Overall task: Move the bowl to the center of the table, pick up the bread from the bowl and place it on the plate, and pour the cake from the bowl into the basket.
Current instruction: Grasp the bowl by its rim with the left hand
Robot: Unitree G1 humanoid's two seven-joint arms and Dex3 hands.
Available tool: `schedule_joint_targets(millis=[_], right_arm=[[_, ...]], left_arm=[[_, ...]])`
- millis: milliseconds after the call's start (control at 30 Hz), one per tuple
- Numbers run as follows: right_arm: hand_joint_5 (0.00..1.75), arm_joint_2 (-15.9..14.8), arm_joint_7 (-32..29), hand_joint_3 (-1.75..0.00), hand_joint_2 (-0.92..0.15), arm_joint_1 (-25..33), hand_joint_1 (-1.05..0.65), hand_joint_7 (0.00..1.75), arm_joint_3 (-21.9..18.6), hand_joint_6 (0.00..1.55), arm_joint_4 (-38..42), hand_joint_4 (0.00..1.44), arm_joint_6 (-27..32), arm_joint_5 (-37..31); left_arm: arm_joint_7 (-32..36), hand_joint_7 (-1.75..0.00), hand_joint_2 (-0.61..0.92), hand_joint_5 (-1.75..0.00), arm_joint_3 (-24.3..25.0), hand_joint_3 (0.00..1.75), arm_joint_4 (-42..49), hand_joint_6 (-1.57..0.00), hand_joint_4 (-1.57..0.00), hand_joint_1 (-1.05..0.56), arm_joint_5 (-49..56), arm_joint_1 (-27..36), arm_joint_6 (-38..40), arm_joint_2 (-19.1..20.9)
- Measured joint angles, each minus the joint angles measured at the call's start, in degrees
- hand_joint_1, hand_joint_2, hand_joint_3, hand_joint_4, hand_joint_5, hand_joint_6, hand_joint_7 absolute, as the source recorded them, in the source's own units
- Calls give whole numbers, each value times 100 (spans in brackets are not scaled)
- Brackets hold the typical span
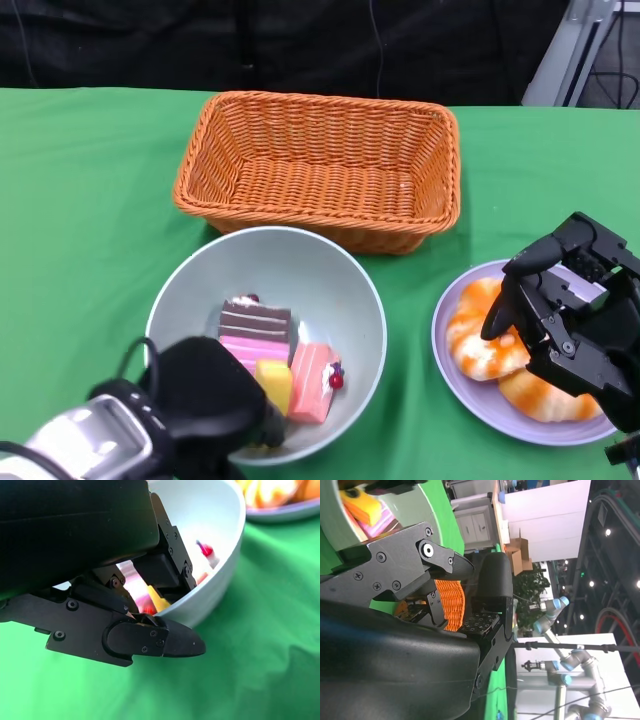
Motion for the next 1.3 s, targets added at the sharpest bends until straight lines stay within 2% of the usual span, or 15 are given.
schedule_joint_targets(millis=[133, 433, 467, 500, 633, 900, 1167, 1300], right_arm=[[162, 3, 0, -82, -70, 1, -12, 124, -1, 65, 8, 69, -66, -29], [163, 3, 0, -83, -69, 0, -12, 126, 2, 64, 16, 68, -105, -37], [162, 3, 0, -83, -68, 0, -11, 126, 1, 65, 16, 69, -105, -36], [162, 3, -1, -84, -67, -1, -11, 126, 0, 65, 19, 69, -105, -34], [161, 2, -7, -84, -66, -3, -12, 125, 0, 65, 29, 70, -105, -37], [161, 3, 1, -76, -71, -3, -13, 123, -1, 65, 31, 69, -103, -18], [162, 3, -7, -78, -71, -2, -12, 122, 1, 66, 30, 70, -99, -28], [162, 2, -5, -81, -70, -2, -12, 123, -1, 65, 30, 69, -99, -24]], left_arm=[[-20, 0, 92, 0, -93, 27, -12, -57, -61, -72, 78, 1, 169, 3], [-19, 0, 92, 0, -138, 28, -52, -56, -60, -72, 113, -2, 366, 34], [-29, -1, 92, 0, -134, 26, -74, -37, -34, -76, 113, 8, 416, 34], [-35, -1, 92, 0, -112, 25, -119, -30, -25, -77, 111, 32, 507, 24], [-30, -1, 92, 0, 32, 24, -295, -23, -15, -79, 67, 69, 760, 0], [-28, 0, 92, -1, 75, 24, -313, -23, -14, -81, 20, 114, 802, 3], [-204, -5, 92, -10, 44, 28, -311, -43, -43, -75, 8, 53, 921, 3], [-296, -5, 92, -12, 23, 27, -311, -49, -53, -74, 6, -20, 957, 3]])
